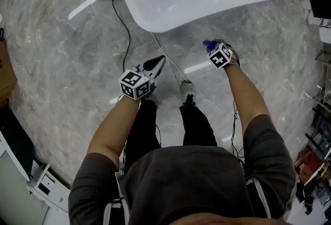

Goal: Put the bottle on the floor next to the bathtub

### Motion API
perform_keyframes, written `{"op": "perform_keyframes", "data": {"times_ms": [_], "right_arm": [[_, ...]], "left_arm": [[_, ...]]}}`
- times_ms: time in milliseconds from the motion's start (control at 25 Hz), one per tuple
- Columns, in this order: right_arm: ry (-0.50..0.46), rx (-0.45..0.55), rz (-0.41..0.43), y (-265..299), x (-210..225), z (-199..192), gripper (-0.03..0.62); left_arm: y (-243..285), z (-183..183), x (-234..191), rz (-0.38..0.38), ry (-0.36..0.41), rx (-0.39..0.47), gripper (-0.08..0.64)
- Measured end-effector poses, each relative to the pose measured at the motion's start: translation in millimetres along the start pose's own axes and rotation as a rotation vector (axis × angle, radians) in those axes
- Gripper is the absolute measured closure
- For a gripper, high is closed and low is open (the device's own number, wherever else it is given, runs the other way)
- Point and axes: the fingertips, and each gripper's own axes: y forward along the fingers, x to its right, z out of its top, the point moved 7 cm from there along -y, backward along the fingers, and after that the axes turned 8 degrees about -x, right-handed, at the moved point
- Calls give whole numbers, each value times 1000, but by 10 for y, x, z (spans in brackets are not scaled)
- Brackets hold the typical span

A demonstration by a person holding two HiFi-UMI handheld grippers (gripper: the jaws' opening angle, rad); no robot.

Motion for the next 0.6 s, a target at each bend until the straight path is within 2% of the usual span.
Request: {"op": "perform_keyframes", "data": {"times_ms": [280,600], "right_arm": [[-53,-53,43,1417,-426,117,456],[-88,-77,25,2261,-643,266,456]], "left_arm": [[394,-912,-712,24,-42,-60,558],[512,-1319,-1214,30,-45,-79,560]]}}
